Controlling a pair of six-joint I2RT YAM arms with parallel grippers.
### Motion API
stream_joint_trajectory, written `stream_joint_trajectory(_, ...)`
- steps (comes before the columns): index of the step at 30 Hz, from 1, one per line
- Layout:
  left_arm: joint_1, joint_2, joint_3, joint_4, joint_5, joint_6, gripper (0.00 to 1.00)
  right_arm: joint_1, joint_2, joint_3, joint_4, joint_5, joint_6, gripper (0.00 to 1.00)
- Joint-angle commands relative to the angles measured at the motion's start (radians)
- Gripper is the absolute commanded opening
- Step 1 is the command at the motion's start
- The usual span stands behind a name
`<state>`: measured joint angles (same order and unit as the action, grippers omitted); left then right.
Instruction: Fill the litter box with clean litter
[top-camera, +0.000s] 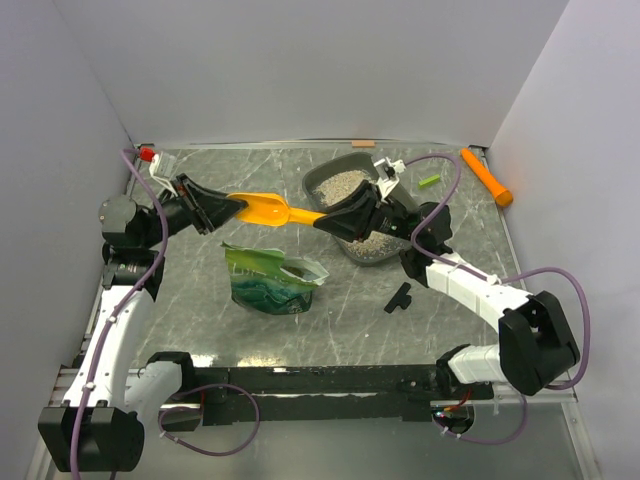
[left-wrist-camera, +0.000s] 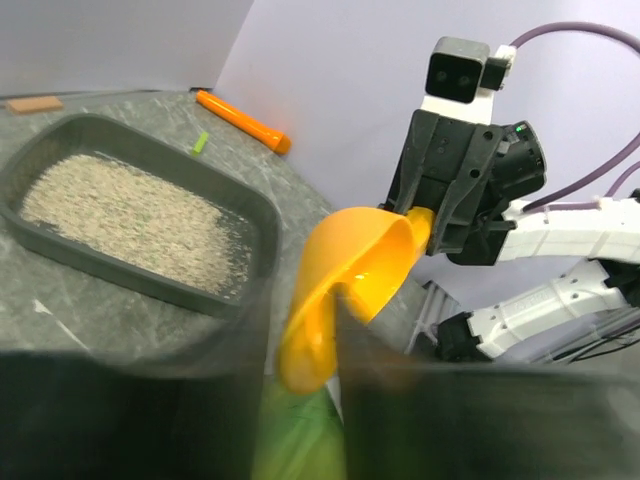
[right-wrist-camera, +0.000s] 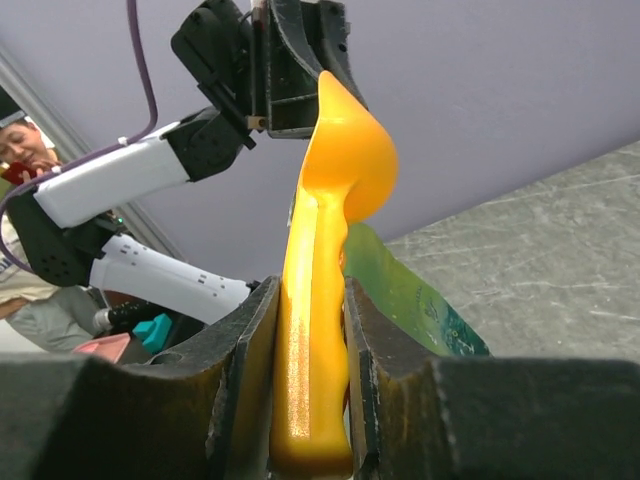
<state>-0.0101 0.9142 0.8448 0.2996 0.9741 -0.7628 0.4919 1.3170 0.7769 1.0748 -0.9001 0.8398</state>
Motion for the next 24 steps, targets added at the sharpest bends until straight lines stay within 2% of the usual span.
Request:
stream_joint_trajectory(1, -0.001, -0.011, 0.007, -0.007, 0.023, 0.054, 0.51, 0.011, -0.067, -0.004, -0.009, 0.030, -0.085, 0.00)
stream_joint_trajectory(2, -0.001, -0.012, 0.007, -0.007, 0.031, 0.060, 0.57, 0.013, -0.074, -0.001, -0.042, 0.032, -0.093, 0.00)
stream_joint_trajectory(3, -0.001, -0.011, 0.011, -0.010, 0.038, 0.077, 0.68, 0.013, -0.091, 0.001, -0.059, 0.035, -0.097, 0.00)
stream_joint_trajectory(6, -0.001, -0.012, 0.039, -0.065, 0.060, 0.132, 0.75, 0.011, -0.152, 0.016, -0.211, 0.062, -0.149, 0.00)
stream_joint_trajectory(7, -0.002, -0.017, 0.045, -0.089, 0.058, 0.151, 0.76, 0.008, -0.176, 0.024, -0.267, 0.076, -0.172, 0.00)
stream_joint_trajectory(8, -0.002, -0.027, 0.056, -0.138, 0.049, 0.195, 0.76, 0.010, -0.200, 0.039, -0.403, 0.095, -0.230, 0.00)
stream_joint_trajectory(10, -0.002, -0.043, 0.068, -0.192, 0.043, 0.250, 0.78, 0.010, -0.280, 0.053, -0.527, 0.174, -0.307, 0.00)
stream_joint_trajectory(11, -0.002, -0.060, 0.077, -0.217, 0.038, 0.308, 0.79, 0.010, -0.304, 0.079, -0.674, 0.202, -0.333, 0.00)
stream_joint_trajectory(14, -0.013, -0.078, 0.092, -0.296, 0.031, 0.428, 0.78, 0.008, -0.381, 0.165, -0.921, 0.303, -0.438, 0.00)
stream_joint_trajectory(15, -0.033, -0.077, 0.099, -0.356, 0.029, 0.462, 0.78, 0.008, -0.412, 0.188, -1.063, 0.325, -0.461, 0.00)
stream_joint_trajectory(18, -0.092, -0.049, 0.160, -0.474, 0.023, 0.627, 0.78, 0.011, -0.452, 0.268, -1.290, 0.406, -0.522, 0.00)
stream_joint_trajectory(20, -0.122, -0.025, 0.210, -0.577, 0.034, 0.739, 0.78, 0.023, -0.472, 0.283, -1.351, 0.486, -0.533, 0.00)
stream_joint_trajectory(24, -0.188, 0.025, 0.318, -0.804, 0.016, 0.954, 0.78, 0.030, -0.486, 0.269, -1.455, 0.494, -0.512, 0.00)
